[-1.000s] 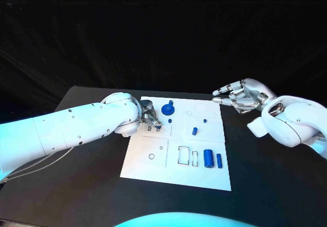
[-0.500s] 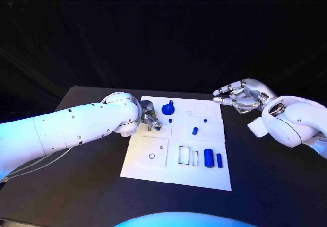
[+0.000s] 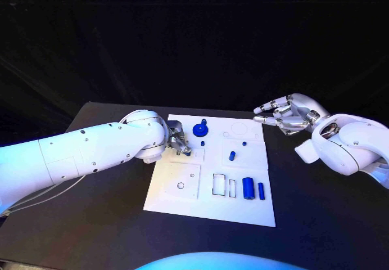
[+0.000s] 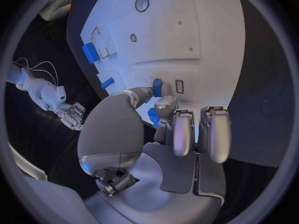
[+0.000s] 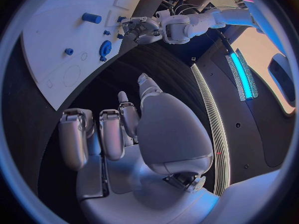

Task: Assemble the parts on the task board

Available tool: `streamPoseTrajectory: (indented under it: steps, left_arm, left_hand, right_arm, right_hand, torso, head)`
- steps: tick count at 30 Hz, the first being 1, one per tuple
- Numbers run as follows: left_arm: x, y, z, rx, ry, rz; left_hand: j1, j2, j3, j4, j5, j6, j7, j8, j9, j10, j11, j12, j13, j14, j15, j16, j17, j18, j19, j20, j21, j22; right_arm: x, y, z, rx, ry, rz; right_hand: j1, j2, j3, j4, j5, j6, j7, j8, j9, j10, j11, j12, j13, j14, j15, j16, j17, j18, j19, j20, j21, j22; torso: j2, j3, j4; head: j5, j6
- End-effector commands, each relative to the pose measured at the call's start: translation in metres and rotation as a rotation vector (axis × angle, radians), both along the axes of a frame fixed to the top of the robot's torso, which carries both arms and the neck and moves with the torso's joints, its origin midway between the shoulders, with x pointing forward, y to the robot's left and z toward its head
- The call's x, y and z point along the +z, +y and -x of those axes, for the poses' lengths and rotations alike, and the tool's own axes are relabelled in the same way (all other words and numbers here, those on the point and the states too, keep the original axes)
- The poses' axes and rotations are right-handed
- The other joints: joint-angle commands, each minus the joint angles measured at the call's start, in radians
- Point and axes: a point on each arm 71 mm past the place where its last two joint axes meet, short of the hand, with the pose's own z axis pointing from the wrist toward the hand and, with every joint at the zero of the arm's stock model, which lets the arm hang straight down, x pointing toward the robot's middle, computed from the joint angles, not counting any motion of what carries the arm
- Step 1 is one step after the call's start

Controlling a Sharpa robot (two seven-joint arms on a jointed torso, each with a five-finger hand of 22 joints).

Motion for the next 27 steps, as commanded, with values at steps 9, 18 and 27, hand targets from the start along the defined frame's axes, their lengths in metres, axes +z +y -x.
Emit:
streamPoseTrajectory:
  steps: [9,18,27]
  left_arm:
    - [-0.0021,-0.0013,0.0015,-0.021,0.012,-0.014]
    - [-0.0031,-0.0046,0.0018,-0.038,0.026,-0.023]
    - [-0.0045,-0.0046,0.0015,-0.044,0.043,-0.039]
  left_hand:
    - [0.001,-0.002,0.211,-0.218,0.008,0.012,-0.003,0.003,0.001,0.005,-0.002,-0.002,-0.004,0.068,-0.011,-0.003,0.132,-0.016,0.056,-0.004,0.005,0.155]
    - [-0.005,-0.008,0.208,-0.216,0.011,0.017,-0.005,0.004,0.002,0.01,-0.003,-0.003,-0.006,0.068,-0.012,-0.002,0.132,-0.016,0.057,-0.004,0.006,0.157]
    - [-0.025,-0.018,0.163,-0.207,0.007,0.026,-0.017,0.016,0.012,0.038,-0.012,0.016,0.006,0.069,-0.018,-0.002,0.133,-0.017,0.059,-0.007,0.008,0.161]
  right_arm:
    - [-0.0004,0.0009,0.0005,0.014,-0.001,0.0]
    - [-0.0004,0.0011,0.0007,0.014,0.0,0.0]
    - [-0.0004,0.0008,0.001,0.013,0.002,-0.003]
  right_hand:
    - [-0.004,0.008,-0.001,-0.003,0.003,-0.001,0.001,-0.004,-0.001,0.0,0.001,0.0,0.027,0.058,-0.008,-0.005,0.097,0.015,0.043,-0.008,-0.003,0.183]
    - [-0.006,0.009,-0.002,-0.003,0.004,-0.001,0.001,-0.004,-0.001,0.0,0.001,-0.001,0.027,0.058,-0.008,-0.006,0.096,0.015,0.042,-0.008,-0.004,0.182]
    - [-0.007,0.009,-0.002,-0.002,0.004,-0.001,0.001,-0.004,-0.002,0.0,0.001,-0.001,0.027,0.058,-0.008,-0.006,0.096,0.015,0.042,-0.008,-0.004,0.182]
  torso:
    - [0.001,0.0005,0.0]
    - [0.001,0.0008,-0.0016]
    - [0.0,0.0016,-0.0007]
  head:
    - [0.001,-0.002]
    - [0.001,-0.006]
    - [-0.001,-0.009]
